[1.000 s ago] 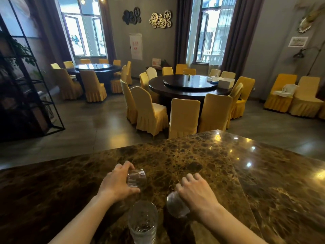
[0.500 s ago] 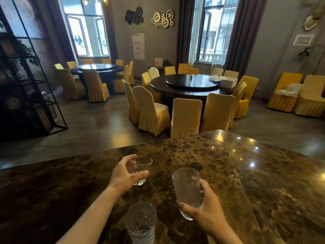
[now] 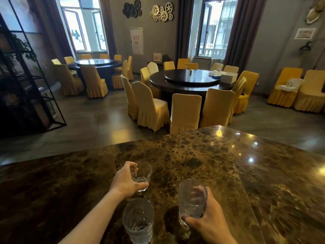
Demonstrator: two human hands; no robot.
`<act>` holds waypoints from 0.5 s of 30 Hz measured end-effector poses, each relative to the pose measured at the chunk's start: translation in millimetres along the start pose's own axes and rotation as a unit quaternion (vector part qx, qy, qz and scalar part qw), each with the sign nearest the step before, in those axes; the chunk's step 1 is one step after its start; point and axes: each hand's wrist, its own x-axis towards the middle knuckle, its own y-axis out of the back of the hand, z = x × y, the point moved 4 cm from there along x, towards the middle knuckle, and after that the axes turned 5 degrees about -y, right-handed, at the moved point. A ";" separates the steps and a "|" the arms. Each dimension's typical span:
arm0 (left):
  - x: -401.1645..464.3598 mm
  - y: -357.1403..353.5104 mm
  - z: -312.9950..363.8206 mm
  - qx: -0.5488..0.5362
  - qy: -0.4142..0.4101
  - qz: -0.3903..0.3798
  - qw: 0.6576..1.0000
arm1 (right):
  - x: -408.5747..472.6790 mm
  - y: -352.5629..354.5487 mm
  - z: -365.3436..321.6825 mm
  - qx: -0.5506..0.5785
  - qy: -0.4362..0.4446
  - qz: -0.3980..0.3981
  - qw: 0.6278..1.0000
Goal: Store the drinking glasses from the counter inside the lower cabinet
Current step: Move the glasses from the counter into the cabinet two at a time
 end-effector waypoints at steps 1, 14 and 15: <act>0.6 -1.3 -2.3 0.002 0.001 -0.002 1.000 | -0.8 -0.4 0.3 0.001 0.001 -0.001 1.000; 1.1 -11.6 -22.7 0.019 0.017 0.000 1.000 | -10.9 -1.4 15.3 0.012 -0.027 0.002 1.000; 1.6 -12.2 -23.6 0.019 0.018 0.000 1.000 | -11.1 -1.6 15.9 0.010 -0.028 0.002 1.000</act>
